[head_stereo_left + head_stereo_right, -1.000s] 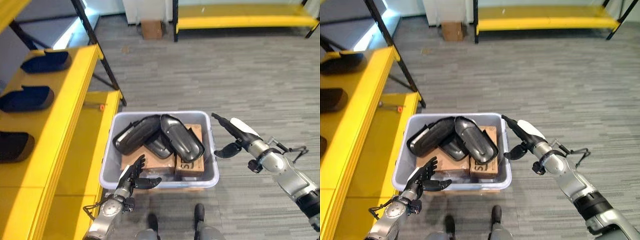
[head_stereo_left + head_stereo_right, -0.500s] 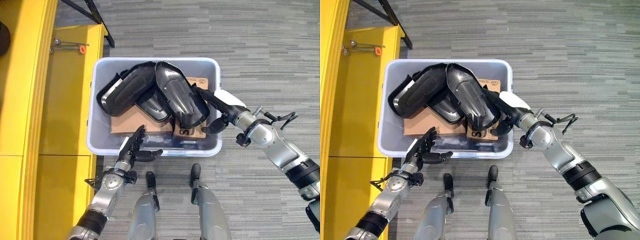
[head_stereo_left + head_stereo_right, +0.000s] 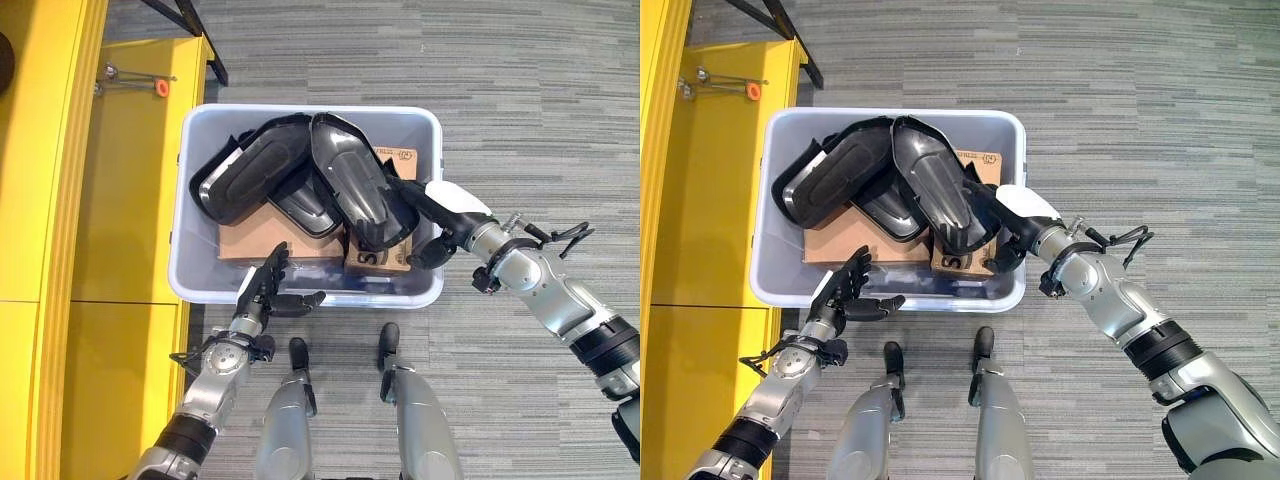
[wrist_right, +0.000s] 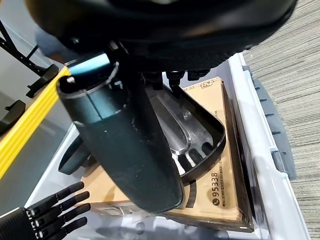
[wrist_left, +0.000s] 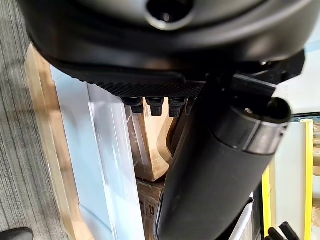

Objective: Move parts from the plastic box to the shelf.

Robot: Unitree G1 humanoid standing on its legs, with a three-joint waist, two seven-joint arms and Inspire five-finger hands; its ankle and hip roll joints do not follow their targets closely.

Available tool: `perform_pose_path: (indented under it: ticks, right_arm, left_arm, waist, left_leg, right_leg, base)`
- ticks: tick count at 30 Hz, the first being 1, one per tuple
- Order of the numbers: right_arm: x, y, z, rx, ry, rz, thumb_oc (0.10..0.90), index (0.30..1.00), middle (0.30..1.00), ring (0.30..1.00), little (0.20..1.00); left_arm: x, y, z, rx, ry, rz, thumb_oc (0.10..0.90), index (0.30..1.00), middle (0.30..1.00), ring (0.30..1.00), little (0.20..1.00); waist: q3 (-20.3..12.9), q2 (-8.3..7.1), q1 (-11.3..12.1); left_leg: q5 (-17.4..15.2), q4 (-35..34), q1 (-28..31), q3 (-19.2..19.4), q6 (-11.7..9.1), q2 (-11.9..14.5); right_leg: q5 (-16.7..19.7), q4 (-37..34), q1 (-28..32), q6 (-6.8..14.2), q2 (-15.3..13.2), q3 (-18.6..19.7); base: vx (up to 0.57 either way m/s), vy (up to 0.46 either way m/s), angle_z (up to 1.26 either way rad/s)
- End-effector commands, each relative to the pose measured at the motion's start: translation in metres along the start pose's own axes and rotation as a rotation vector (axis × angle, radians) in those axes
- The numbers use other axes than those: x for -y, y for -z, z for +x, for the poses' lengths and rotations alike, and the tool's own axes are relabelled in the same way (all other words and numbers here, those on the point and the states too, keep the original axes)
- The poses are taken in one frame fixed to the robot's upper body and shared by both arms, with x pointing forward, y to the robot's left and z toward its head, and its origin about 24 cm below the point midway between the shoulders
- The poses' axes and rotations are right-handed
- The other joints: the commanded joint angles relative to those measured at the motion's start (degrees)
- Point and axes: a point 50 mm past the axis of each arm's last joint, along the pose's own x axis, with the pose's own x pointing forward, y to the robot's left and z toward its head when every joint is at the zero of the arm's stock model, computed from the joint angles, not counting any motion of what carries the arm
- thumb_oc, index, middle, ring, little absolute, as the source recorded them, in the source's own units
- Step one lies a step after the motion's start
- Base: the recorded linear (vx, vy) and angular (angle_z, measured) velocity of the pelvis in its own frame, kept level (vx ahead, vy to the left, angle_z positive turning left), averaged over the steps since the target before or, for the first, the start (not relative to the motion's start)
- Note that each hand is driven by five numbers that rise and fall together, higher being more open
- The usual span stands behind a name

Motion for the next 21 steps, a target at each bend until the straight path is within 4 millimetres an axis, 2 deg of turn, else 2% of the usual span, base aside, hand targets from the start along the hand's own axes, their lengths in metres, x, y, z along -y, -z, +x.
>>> perform_pose_path:
  ticks: [1, 11, 14, 21]
  right_arm:
    - [0.038, -0.03, 0.004, 0.143, 0.136, -0.085, 0.9, 1.0, 1.0, 1.0, 1.0]
    - [0.051, -0.03, 0.006, 0.118, 0.132, -0.228, 0.9, 1.0, 1.0, 1.0, 1.0]
    - [0.062, -0.027, 0.01, 0.079, 0.134, -0.345, 0.9, 1.0, 1.0, 1.0, 1.0]
    - [0.061, -0.026, 0.011, 0.066, 0.095, -0.441, 0.9, 1.0, 1.0, 1.0, 1.0]
  left_arm:
    - [-0.004, -0.02, -0.009, 0.126, 0.011, 0.027, 0.9, 1.0, 1.0, 1.0, 1.0]
    - [-0.003, -0.024, -0.009, 0.142, 0.011, 0.032, 0.9, 1.0, 1.0, 1.0, 1.0]
    - [-0.004, -0.028, -0.009, 0.158, -0.002, 0.026, 0.9, 1.0, 1.0, 1.0, 1.0]
    - [-0.004, -0.033, -0.007, 0.177, -0.015, 0.031, 0.9, 1.0, 1.0, 1.0, 1.0]
  waist:
    - [-3.4, -1.29, 0.7]
    - [-1.8, -2.01, 1.9]
    - [-0.7, -2.34, 2.6]
    - [0.1, -2.5, 3.0]
  left_leg:
    - [0.0, 3.6, -3.2, -3.8, -2.4, 4.8]
    - [0.8, 2.6, -5.1, -5.2, -2.2, 4.3]
    - [1.1, 2.1, -6.1, -6.3, -2.1, 4.1]
    - [0.9, 2.9, -8.0, -7.3, -1.8, 3.8]
  right_leg:
    - [-10.4, 6.5, 4.1, 5.8, -4.5, 2.7]
    - [-10.5, 6.8, 3.3, 5.7, -4.7, 1.1]
    - [-11.1, 7.7, 2.5, 5.5, -4.7, 0.3]
    - [-11.2, 8.6, 1.4, 5.4, -4.7, -0.2]
  base:
    - [0.01, -0.005, 0.08]
    - [0.0, -0.01, 0.1]
    - [0.02, -0.018, 0.13]
    - [0.0, 0.006, 0.08]
